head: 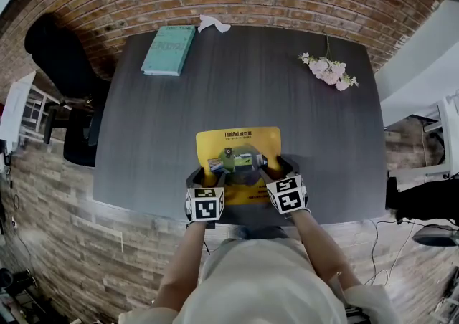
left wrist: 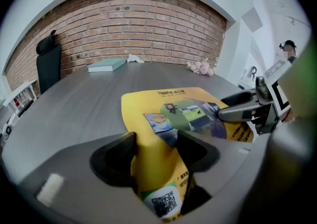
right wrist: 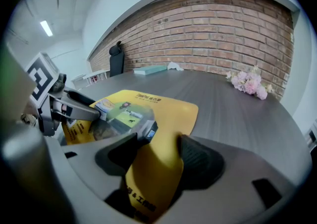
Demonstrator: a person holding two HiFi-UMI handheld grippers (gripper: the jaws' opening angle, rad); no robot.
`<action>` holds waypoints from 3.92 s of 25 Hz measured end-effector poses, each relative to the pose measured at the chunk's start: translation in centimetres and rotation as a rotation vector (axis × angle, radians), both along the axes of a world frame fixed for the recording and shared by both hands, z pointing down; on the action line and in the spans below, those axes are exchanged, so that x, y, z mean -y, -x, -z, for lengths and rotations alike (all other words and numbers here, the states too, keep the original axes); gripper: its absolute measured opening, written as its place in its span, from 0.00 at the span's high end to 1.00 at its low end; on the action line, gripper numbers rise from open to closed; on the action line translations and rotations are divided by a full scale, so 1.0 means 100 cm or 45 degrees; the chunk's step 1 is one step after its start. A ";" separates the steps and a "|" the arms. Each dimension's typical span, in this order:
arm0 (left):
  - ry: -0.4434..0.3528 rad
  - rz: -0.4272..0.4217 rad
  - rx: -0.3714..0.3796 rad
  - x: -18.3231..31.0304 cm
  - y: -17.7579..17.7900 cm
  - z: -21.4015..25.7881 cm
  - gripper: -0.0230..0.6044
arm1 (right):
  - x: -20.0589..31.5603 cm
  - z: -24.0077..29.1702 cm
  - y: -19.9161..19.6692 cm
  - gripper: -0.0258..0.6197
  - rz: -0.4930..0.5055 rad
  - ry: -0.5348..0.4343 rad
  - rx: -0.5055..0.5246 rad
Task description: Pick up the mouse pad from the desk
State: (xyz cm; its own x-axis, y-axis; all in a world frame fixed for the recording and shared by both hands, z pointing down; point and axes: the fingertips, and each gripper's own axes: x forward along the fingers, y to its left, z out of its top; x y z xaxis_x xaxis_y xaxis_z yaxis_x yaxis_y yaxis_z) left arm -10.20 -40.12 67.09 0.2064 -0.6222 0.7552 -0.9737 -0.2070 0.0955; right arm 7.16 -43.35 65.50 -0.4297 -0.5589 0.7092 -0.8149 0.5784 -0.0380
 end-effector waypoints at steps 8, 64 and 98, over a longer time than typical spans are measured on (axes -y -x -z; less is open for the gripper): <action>-0.019 -0.038 -0.042 -0.002 -0.019 0.002 0.73 | -0.006 -0.001 0.009 0.66 0.068 0.019 -0.007; -0.386 -0.208 -0.154 -0.257 0.013 0.128 0.92 | -0.284 0.123 0.080 0.91 -0.014 -0.328 0.122; -0.512 -0.254 -0.228 -0.363 0.024 0.174 0.92 | -0.394 0.167 0.090 0.92 -0.077 -0.477 0.179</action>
